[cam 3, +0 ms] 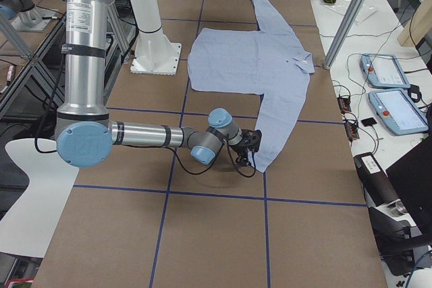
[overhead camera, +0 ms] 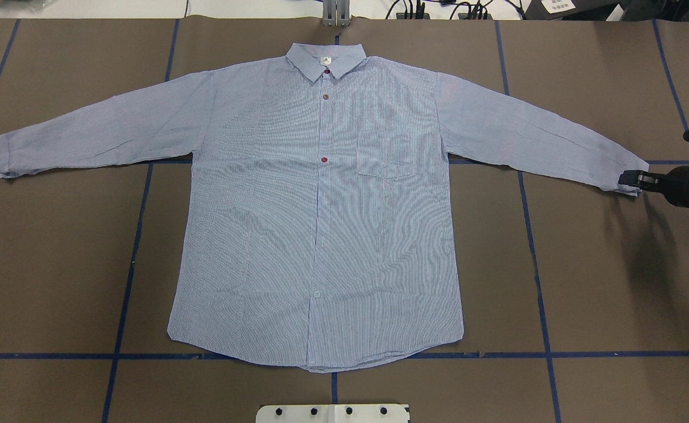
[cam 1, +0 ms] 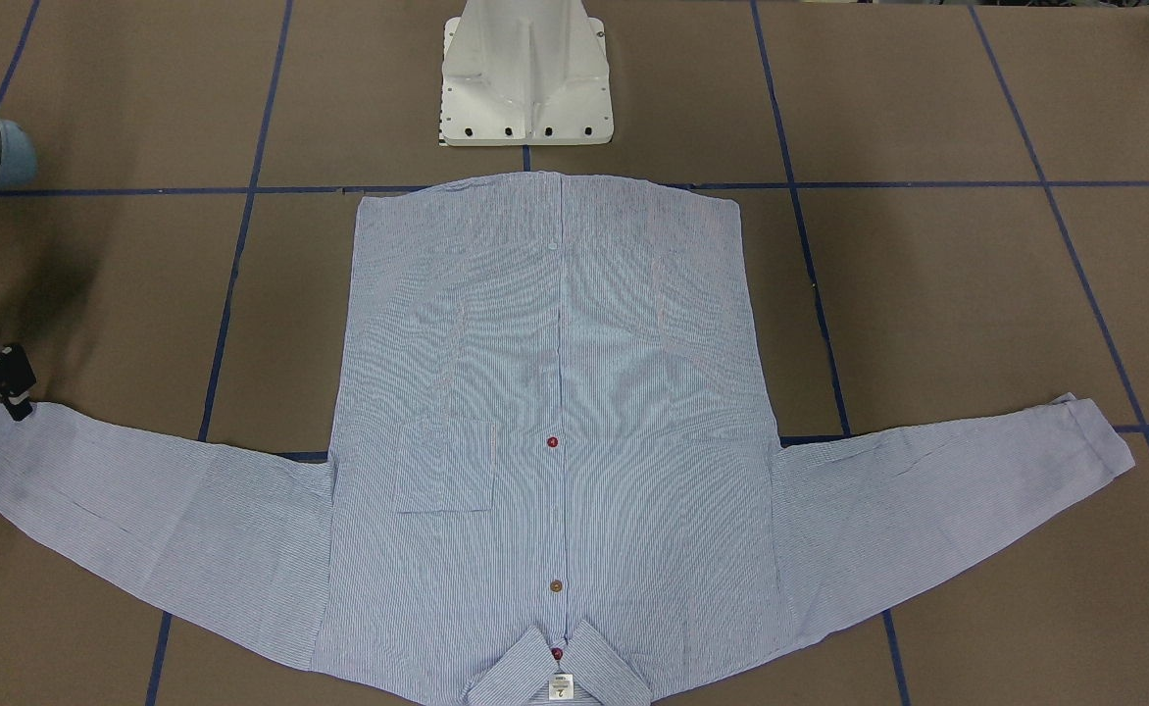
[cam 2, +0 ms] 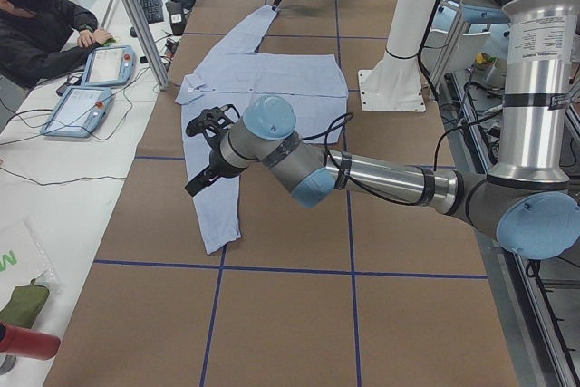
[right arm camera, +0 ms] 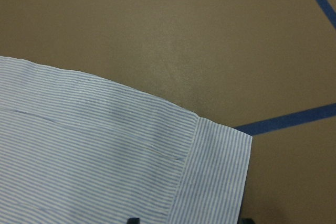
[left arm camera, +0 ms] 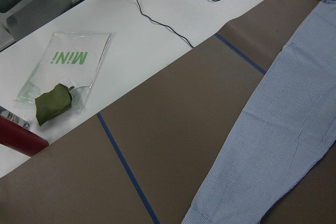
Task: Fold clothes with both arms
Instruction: 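Move the right gripper to the cuff of the sleeve nearest it and grasp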
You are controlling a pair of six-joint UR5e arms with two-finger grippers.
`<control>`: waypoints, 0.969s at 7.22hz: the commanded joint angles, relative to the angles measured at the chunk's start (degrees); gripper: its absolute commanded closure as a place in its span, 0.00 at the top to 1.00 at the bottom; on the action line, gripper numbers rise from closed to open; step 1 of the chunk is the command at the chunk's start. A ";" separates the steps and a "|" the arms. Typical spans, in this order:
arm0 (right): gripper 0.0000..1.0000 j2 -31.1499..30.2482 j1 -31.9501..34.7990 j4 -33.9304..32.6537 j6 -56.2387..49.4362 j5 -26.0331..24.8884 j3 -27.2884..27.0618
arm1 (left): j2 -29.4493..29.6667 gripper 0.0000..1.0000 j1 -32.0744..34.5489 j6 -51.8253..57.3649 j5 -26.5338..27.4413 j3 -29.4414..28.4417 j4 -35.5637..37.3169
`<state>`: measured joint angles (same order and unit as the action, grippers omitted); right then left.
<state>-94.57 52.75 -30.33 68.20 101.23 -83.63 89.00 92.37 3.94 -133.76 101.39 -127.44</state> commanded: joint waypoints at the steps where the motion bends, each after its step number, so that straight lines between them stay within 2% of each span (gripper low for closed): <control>1: 0.57 0.00 -0.28 0.00 0.00 -0.24 0.22 | -0.05 1.00 0.00 0.01 -0.01 0.04 0.00; 3: 0.52 0.00 -0.80 0.00 0.00 -0.77 0.49 | -0.05 1.00 0.00 0.01 -3.42 -0.23 0.09; 4: 0.28 0.00 -0.81 0.00 0.00 -0.77 0.49 | -0.14 1.00 0.00 0.01 -3.87 -0.14 0.00; 5: 0.09 0.00 -0.81 0.00 0.09 -0.77 0.49 | -0.05 1.00 0.00 0.10 -3.88 -0.14 0.00; 6: 0.00 0.00 -0.81 0.00 0.00 -0.77 0.40 | -0.05 1.00 0.00 0.01 -3.79 -0.14 0.00; 7: 0.00 0.00 -0.63 0.00 -0.09 -0.68 -0.21 | -0.05 1.00 0.00 0.01 -3.79 -0.14 0.00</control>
<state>-94.57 51.99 -30.33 68.20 100.48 -83.34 88.93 92.37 3.98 -137.52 101.25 -127.44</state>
